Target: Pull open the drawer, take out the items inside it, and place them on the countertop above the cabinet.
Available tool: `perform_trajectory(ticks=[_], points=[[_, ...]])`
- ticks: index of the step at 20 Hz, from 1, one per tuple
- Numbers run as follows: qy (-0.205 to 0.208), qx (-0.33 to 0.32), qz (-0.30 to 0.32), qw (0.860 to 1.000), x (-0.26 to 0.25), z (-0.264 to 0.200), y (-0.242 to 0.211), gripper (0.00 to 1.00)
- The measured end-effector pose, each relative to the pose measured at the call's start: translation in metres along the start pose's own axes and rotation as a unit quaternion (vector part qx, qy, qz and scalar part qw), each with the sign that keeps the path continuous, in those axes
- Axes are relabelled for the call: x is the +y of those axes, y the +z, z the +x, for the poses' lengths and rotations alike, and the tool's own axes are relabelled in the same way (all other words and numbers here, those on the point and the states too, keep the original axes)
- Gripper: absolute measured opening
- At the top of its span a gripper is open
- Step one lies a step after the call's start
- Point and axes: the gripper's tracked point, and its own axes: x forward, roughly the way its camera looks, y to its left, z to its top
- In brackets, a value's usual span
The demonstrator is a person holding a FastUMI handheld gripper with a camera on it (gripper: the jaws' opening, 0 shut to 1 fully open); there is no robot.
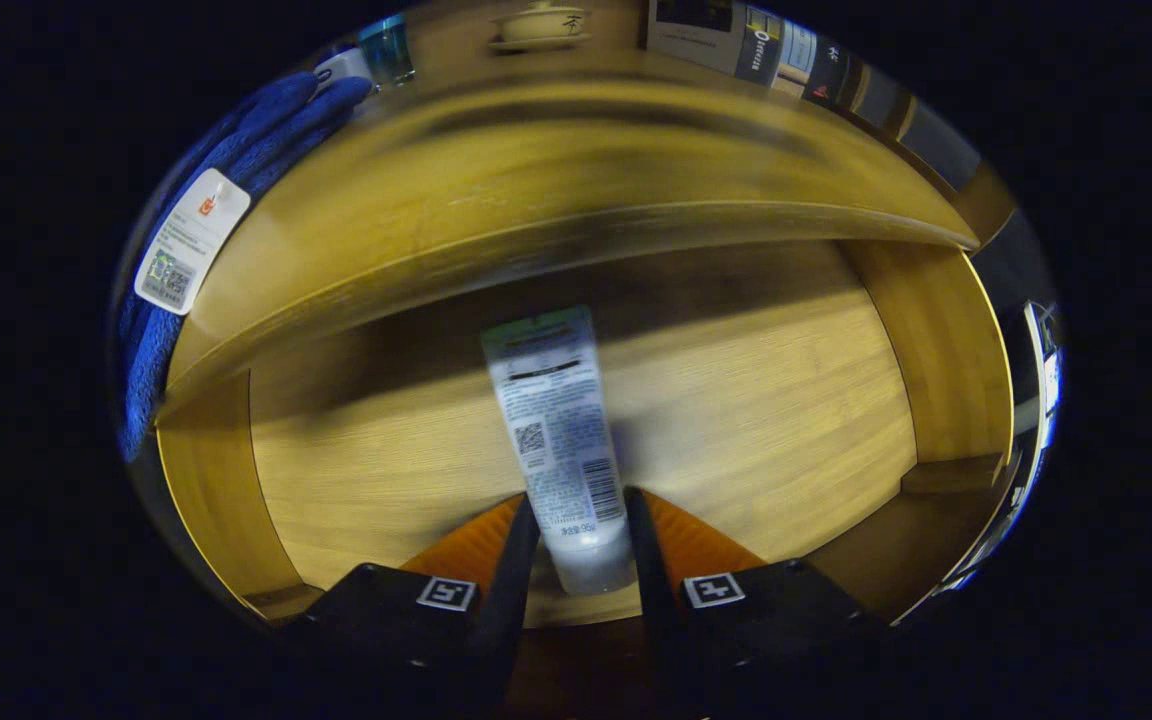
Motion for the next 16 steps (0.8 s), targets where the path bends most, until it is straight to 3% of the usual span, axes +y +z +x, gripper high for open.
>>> perform_trajectory(ticks=[5, 6, 7, 10, 16], points=[[0.022, -0.045, 0.002, 0.999, 0.025, -0.024, 0.031, 0.47], [0.014, -0.051, -0.004, 0.999, 0.028, -0.031, 0.039, 0.47], [0.009, -0.060, -0.004, 0.998, 0.020, -0.041, 0.019, 0.47], [0.016, -0.100, 0.007, 0.995, 0.030, -0.080, 0.048, 0.46], [-0.028, -0.151, 0.008, 0.988, 0.015, -0.127, 0.052, 0.46]])
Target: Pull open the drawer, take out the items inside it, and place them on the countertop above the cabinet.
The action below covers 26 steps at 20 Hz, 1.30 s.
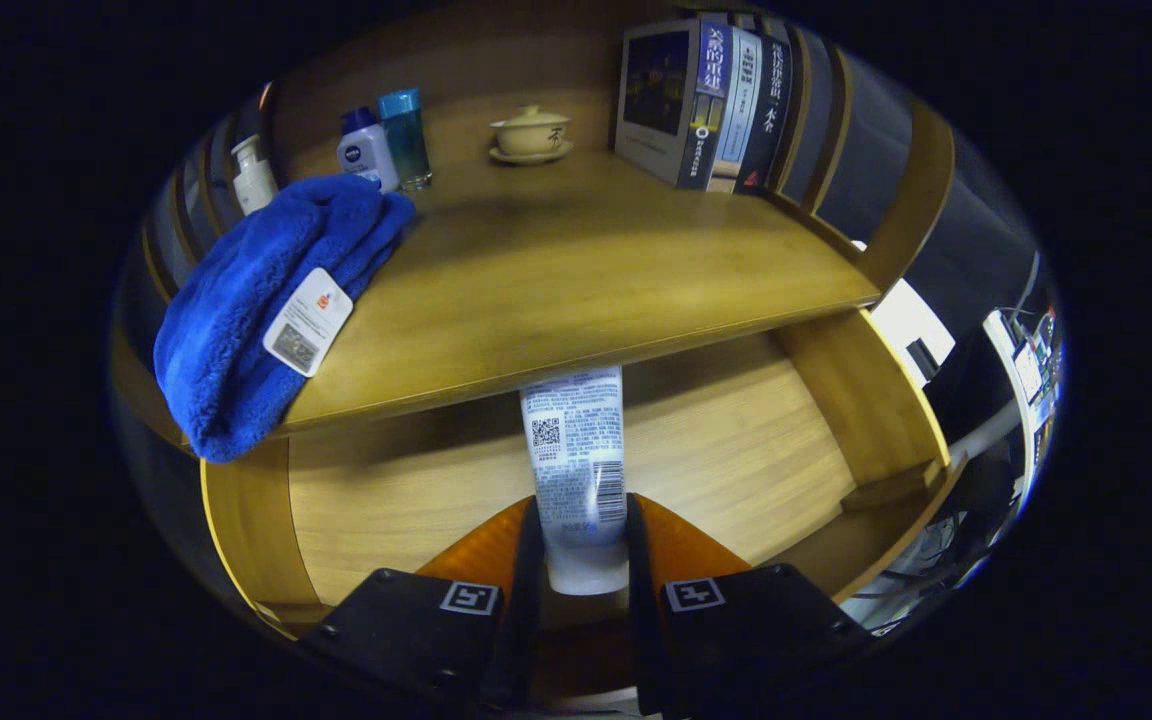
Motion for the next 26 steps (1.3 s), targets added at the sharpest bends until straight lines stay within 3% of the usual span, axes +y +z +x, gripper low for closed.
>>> perform_trajectory(ticks=[19, 24, 26], points=[[-0.051, -0.085, 0.007, 0.995, -0.031, -0.102, -0.009, 0.46], [-0.068, -0.142, -0.009, 0.987, -0.042, -0.128, 0.028, 0.46], [-0.056, -0.167, -0.024, 0.984, -0.034, -0.122, 0.058, 0.46]])
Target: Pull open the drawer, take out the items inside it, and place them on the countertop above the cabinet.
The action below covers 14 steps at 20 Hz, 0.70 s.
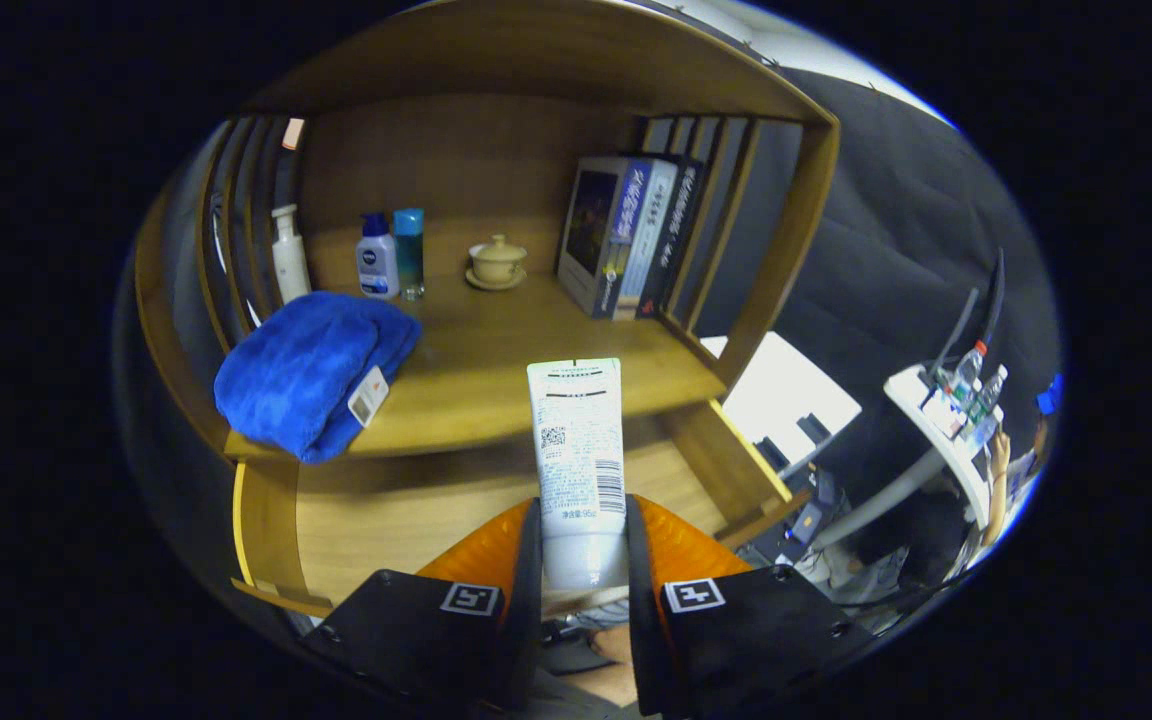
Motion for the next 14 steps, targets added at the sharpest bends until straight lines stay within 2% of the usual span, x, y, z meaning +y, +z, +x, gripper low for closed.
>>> perform_trajectory(ticks=[5, 9, 14], points=[[0.053, -0.007, -0.003, 0.999, 0.029, 0.070, 0.046, 0.46], [0.084, -0.007, 0.001, 0.996, 0.042, 0.112, 0.064, 0.46], [0.081, 0.002, -0.039, 0.996, 0.045, 0.148, 0.064, 0.46]])
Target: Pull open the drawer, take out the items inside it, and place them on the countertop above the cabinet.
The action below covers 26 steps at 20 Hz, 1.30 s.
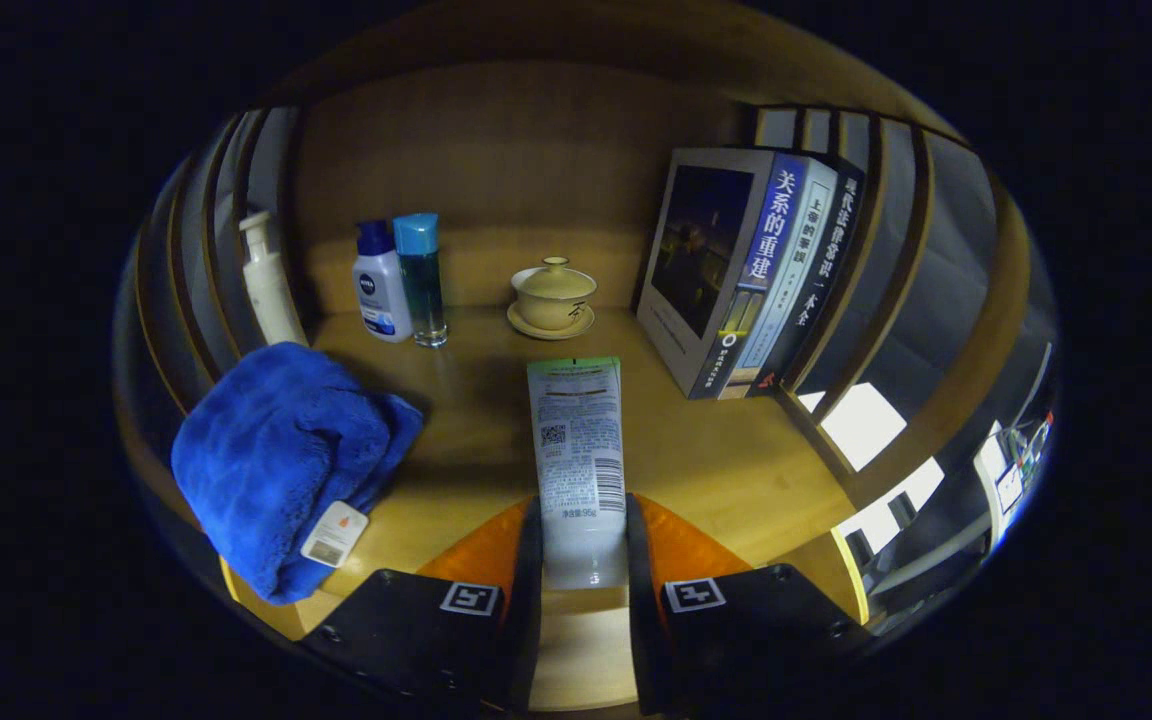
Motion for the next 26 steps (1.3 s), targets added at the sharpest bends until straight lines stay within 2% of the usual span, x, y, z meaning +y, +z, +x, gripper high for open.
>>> perform_trajectory(ticks=[4, 8, 12, 15, 19, 23, 26], points=[[0.018, -0.004, 0.014, 1.000, 0.006, 0.008, -0.001, 0.47], [0.026, 0.011, -0.006, 1.000, 0.009, 0.019, -0.013, 0.47], [0.036, -0.008, -0.003, 0.999, 0.014, 0.018, -0.011, 0.48], [0.037, -0.014, 0.001, 0.999, 0.016, 0.025, -0.007, 0.54], [0.015, -0.013, 0.010, 1.000, 0.006, 0.023, -0.008, 0.76], [0.029, -0.041, 0.029, 0.998, 0.007, 0.015, -0.001, 1.00], [0.050, -0.096, 0.034, 0.994, 0.013, -0.003, 0.021, 0.99]])
